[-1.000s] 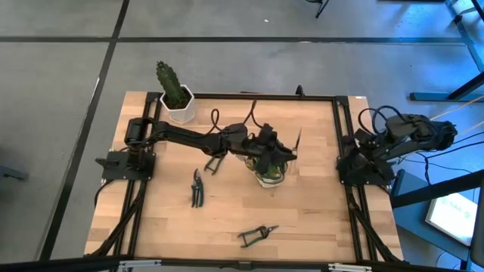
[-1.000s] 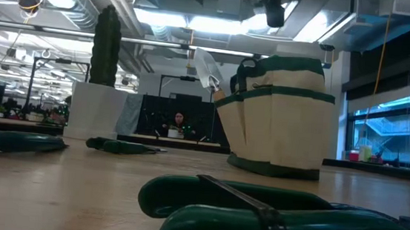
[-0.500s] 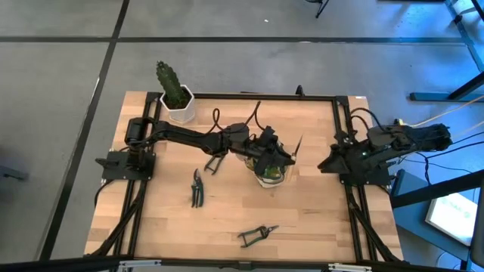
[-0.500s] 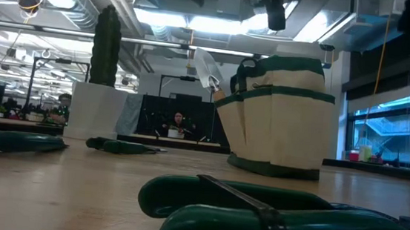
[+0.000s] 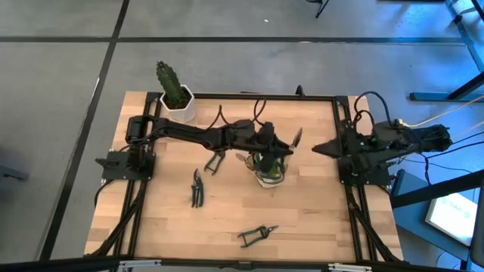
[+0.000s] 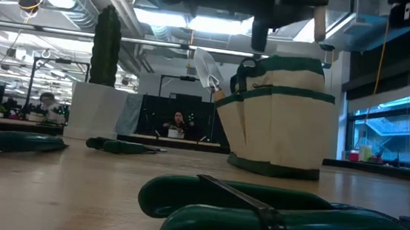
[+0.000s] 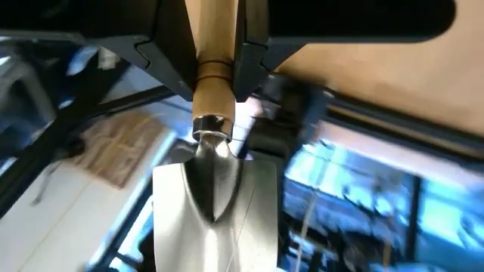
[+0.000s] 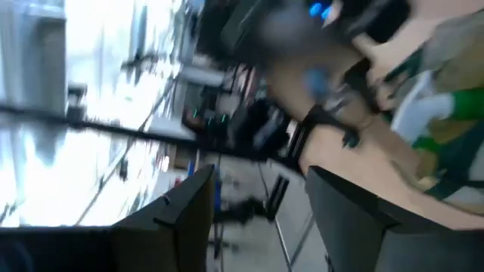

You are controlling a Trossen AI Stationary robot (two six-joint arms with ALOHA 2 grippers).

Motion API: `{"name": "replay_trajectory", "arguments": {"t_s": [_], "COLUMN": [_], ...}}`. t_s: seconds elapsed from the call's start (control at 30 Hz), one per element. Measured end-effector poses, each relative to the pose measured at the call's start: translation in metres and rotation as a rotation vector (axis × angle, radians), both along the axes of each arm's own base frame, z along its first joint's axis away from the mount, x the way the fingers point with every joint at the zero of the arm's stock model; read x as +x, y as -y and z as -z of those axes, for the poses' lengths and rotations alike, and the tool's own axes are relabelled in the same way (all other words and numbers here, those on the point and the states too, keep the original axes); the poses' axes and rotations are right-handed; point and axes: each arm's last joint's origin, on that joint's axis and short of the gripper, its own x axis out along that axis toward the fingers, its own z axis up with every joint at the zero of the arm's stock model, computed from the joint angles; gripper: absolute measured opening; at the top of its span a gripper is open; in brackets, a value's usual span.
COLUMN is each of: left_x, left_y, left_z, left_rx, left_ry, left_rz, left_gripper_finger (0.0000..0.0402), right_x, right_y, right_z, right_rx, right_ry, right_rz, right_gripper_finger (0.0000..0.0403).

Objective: Pick & Place Garden tools in Gardening bag
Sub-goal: Put the trowel into the gardening bag

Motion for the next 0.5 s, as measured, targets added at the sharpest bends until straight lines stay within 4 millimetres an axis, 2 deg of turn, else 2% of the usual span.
{"name": "replay_trajectory", "arguments": {"t_s": [0.1, 0.3, 0.5], "left_x": [0.0, 0.0, 0.0], "left_y": [0.0, 0.006, 0.018], "left_z": [0.001, 0.009, 0.01], "left_rx": [0.086, 0.139, 0.225], "left_ry": [0.002, -0.071, -0.077], "left_rz": [-0.026, -0.014, -0.048], "left_gripper_finger": [0.0058, 0.0058, 0.0058], "right_x": [0.0, -0.001, -0.008], "right_y": [0.002, 0.004, 0.007], "right_z": [0.005, 0.016, 0.036], "right_rx": [-0.005, -0.063, -0.076], "right_ry": [-0.049, -0.16, -0.373], "right_rz": [0.058, 0.133, 0.163], "right_gripper_finger": [0.0214, 0.0214, 0.0214]}}
